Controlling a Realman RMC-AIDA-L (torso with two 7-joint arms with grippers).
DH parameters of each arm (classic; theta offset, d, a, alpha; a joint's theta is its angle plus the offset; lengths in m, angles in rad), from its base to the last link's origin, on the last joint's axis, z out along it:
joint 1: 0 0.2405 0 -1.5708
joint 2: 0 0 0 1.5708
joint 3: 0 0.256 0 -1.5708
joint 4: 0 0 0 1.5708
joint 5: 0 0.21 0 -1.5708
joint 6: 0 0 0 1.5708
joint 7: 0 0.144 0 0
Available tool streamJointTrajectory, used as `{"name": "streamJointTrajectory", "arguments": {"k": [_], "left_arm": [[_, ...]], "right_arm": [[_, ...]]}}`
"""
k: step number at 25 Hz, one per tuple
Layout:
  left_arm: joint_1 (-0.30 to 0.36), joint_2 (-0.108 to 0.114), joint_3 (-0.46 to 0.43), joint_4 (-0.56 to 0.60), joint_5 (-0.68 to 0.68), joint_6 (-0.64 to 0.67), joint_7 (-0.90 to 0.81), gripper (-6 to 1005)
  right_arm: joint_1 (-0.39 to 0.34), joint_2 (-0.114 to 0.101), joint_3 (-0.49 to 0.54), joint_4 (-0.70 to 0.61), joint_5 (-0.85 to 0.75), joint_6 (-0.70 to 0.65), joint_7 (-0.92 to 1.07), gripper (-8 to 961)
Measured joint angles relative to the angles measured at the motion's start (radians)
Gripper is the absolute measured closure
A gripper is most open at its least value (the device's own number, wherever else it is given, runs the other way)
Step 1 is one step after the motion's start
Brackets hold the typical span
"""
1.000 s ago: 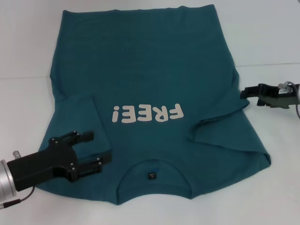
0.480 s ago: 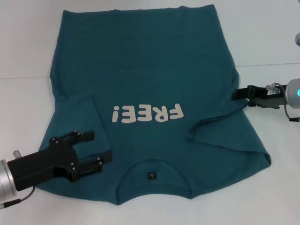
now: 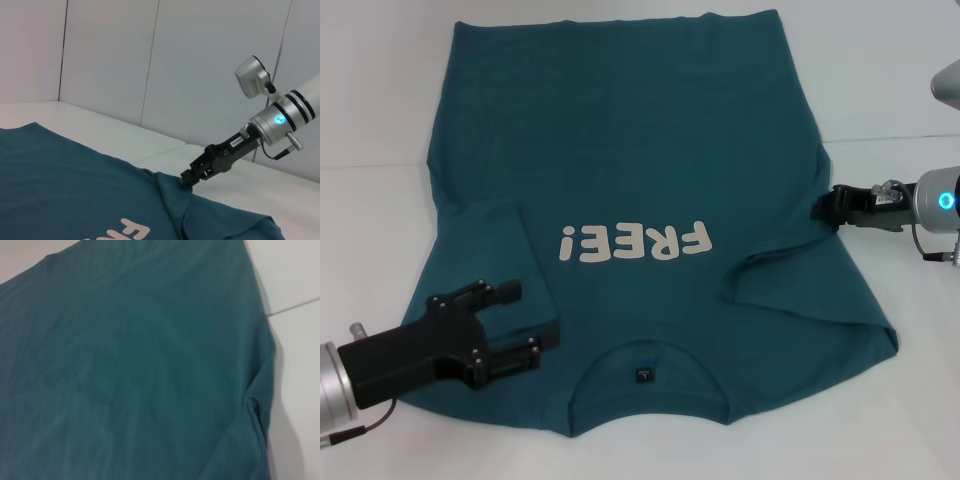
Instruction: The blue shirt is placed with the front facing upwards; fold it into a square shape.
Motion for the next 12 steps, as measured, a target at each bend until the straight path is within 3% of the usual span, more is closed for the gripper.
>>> {"name": "streamJointTrajectory", "arguments": {"k": [4, 7, 12], "left_arm": [[0.001, 0.000, -0.001, 0.000, 0.000, -0.001, 0.004, 175], [0.004, 0.000, -0.004, 0.000, 0.000, -0.001, 0.007, 175], [0.007, 0.000, -0.007, 0.000, 0.000, 0.003, 0.008, 174]], "right_arm": [[0.000, 0.006, -0.003, 0.000, 0.000, 0.006, -0.014, 524], [-0.001, 0.014, -0.006, -0.003, 0.002, 0.013, -0.026, 769], [-0.006, 0.022, -0.007, -0.023, 0.004, 0.009, -0.037, 906]]}}
